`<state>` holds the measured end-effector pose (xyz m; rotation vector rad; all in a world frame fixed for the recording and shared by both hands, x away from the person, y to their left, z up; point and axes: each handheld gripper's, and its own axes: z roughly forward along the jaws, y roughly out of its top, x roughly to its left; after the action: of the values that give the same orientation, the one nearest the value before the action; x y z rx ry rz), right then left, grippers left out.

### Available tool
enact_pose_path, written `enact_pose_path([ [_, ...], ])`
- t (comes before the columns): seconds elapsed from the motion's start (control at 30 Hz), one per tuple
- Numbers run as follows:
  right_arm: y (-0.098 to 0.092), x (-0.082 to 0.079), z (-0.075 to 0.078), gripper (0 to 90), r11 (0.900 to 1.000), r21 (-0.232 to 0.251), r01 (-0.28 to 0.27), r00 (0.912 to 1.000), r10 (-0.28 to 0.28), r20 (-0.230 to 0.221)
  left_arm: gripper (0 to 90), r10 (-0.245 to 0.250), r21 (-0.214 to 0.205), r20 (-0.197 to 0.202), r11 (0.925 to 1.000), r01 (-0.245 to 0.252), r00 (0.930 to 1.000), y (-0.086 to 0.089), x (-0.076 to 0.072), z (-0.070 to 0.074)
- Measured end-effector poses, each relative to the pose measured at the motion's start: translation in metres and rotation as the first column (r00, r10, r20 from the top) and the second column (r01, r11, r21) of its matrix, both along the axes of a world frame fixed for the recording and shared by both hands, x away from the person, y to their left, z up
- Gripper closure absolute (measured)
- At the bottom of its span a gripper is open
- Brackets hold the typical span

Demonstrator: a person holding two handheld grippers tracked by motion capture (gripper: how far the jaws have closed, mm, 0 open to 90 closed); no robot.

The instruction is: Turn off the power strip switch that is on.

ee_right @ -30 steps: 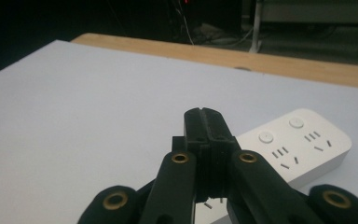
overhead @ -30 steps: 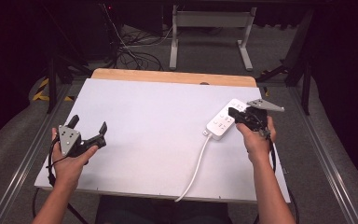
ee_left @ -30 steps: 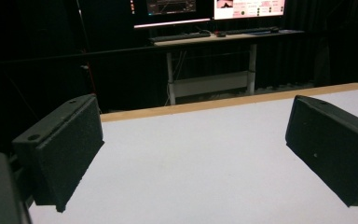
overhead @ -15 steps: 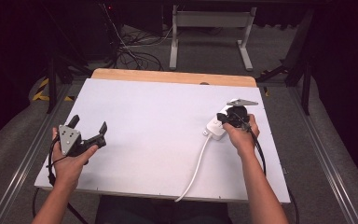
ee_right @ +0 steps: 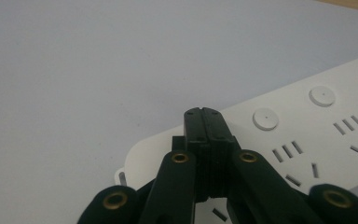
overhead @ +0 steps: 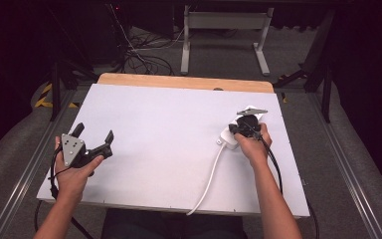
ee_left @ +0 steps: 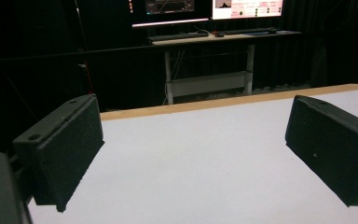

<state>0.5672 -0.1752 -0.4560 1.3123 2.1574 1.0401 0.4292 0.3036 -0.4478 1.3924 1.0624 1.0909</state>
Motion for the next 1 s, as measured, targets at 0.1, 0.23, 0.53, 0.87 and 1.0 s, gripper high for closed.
enact_pose_path([
  [0.1,-0.0009,0.0004,-0.0007,90.0,1.0000,-0.002,0.005,1.0000,-0.005,0.001,4.7,-0.005,-0.005,-0.005,1.0000,0.005,1.0000,-0.0007,0.0002,-0.0004],
  [0.23,-0.0018,0.0013,-0.0030,90.0,1.0000,0.003,0.005,1.0000,-0.005,0.001,4.8,-0.005,-0.002,-0.004,1.0000,0.005,1.0000,-0.0010,0.0006,-0.0007],
  [0.53,-0.0015,0.0029,-0.0058,90.0,0.9999,0.005,0.009,0.9999,-0.009,-0.006,5.3,-0.014,0.001,-0.015,0.9999,0.014,0.9998,-0.0024,0.0018,-0.0020],
  [0.87,0.0029,-0.0011,-0.0073,90.0,0.9994,-0.028,0.022,0.9994,-0.022,0.025,5.0,-0.032,0.002,-0.018,0.9995,0.032,0.9993,-0.0060,0.0049,-0.0021],
  [1.0,0.0065,-0.0025,-0.0083,90.0,0.9981,-0.055,0.029,0.9991,-0.027,0.032,5.0,-0.033,0.003,-0.008,0.9995,0.033,0.9994,-0.0058,0.0015,-0.0002],
])
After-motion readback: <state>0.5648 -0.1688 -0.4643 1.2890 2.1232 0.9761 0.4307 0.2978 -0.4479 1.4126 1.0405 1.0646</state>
